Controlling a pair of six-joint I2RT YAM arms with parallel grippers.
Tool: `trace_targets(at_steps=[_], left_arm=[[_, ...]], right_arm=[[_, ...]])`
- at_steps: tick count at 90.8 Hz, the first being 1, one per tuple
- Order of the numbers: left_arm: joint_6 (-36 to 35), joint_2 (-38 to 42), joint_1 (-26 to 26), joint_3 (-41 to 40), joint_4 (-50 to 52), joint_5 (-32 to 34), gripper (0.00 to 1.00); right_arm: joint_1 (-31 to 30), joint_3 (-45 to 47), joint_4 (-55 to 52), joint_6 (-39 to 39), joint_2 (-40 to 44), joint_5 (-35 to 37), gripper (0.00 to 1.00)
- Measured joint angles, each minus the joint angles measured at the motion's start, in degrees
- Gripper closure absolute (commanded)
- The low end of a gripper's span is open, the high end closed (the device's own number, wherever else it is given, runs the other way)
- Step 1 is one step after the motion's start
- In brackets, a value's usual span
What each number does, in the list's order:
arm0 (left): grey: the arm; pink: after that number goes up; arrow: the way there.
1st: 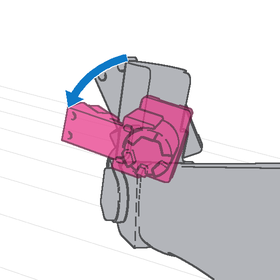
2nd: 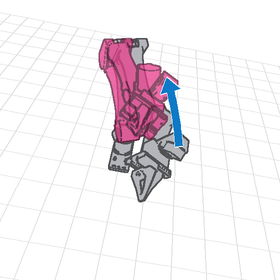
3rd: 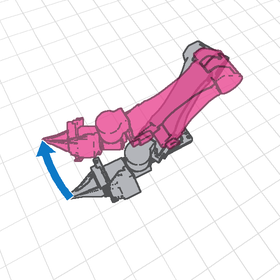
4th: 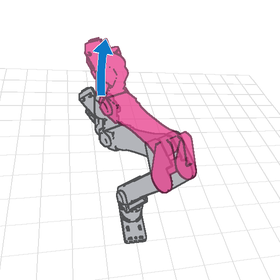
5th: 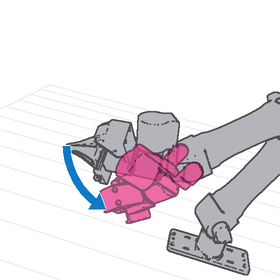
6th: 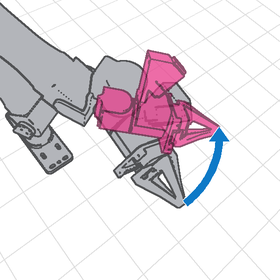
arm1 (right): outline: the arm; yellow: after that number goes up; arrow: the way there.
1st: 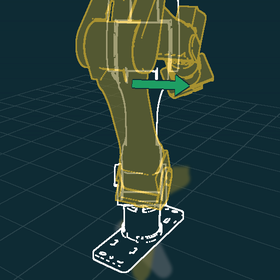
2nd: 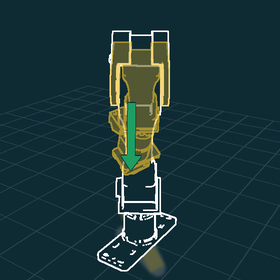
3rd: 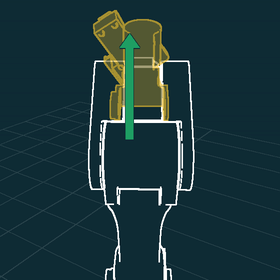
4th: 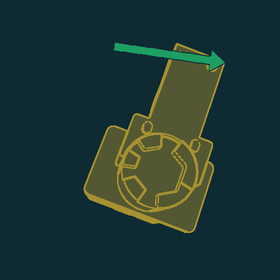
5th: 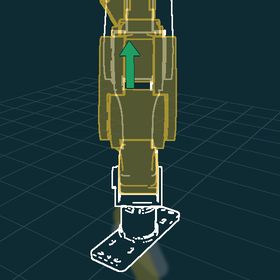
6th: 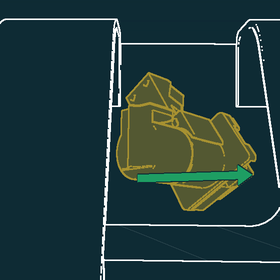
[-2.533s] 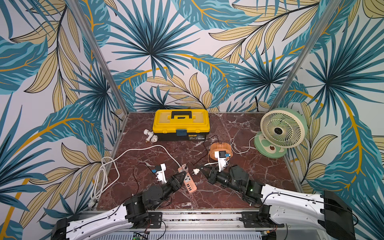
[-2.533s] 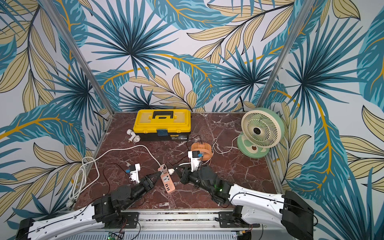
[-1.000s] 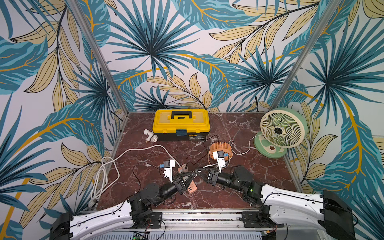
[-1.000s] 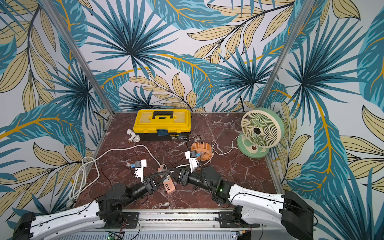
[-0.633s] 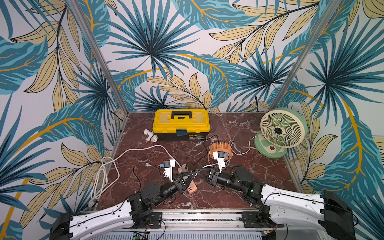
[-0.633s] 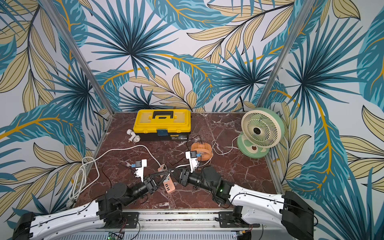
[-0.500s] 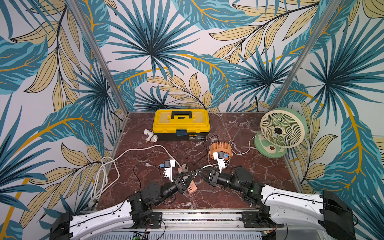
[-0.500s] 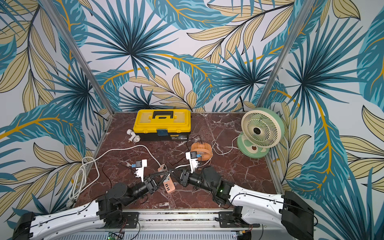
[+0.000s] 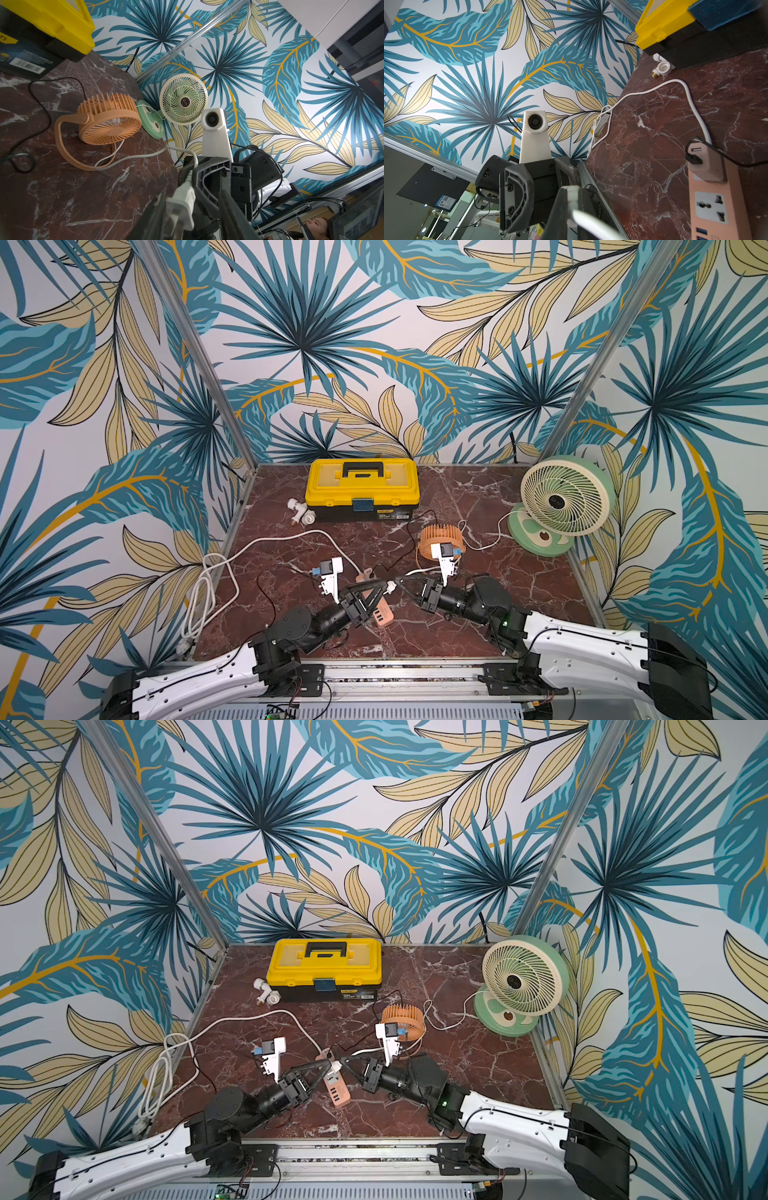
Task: Plug the desk fan into the power strip
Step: Pick up the plug from the center of the board.
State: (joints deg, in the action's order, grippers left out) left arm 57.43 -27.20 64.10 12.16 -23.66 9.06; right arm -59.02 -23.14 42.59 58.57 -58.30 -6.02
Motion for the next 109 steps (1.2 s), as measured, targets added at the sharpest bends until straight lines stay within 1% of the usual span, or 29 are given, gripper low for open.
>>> trace_targets(at_steps=[8,24,34,41,50,57,75,99,106,109], left_arm=[[-0.46,1.36,0.00,0.00,-0.63,-0.46,0.57],[-1.14,0.07,-0.02,0.00,-2.40,-1.68,0.58],[-1.51,-1.81,-0.02,0.00,-2.71,-2.67,0.55],[-1.53,-2.64,-0.02,0.00,-3.17,-2.99,0.54],[-1.81,-3.13,-0.02,0.00,-4.26,-3.74,0.59],[-2.36,-3.15,-0.02,0.00,-4.96,-4.20,0.65],[-3.63,-2.25,-0.02,0.00,-7.13,-4.39,0.74],[-5.44,-1.16,-0.02,0.00,-7.61,-4.31,0.77],[-5.66,-1.40,-0.02,0.00,-7.91,-4.26,0.76],[-5.70,-1.49,-0.02,0.00,-8.02,-4.22,0.75]], right_arm=[[0.00,0.00,1.18,0.90,0.07,0.24,1.00],[0.00,0.02,3.87,2.10,0.07,0.37,1.00],[0.00,0.02,5.97,2.86,0.07,0.39,1.00],[0.02,0.02,6.97,3.13,0.07,0.39,1.00],[0.02,0.02,7.61,3.48,0.07,0.42,1.00],[0.02,0.02,8.24,3.76,0.00,0.42,1.00],[0.02,0.02,9.25,4.35,-0.61,0.39,1.00],[0.00,0.02,12.55,11.08,-2.12,0.66,1.00],[0.00,0.02,13.27,12.02,-2.64,0.68,1.00],[0.00,0.02,13.46,12.39,-2.82,0.68,1.00]])
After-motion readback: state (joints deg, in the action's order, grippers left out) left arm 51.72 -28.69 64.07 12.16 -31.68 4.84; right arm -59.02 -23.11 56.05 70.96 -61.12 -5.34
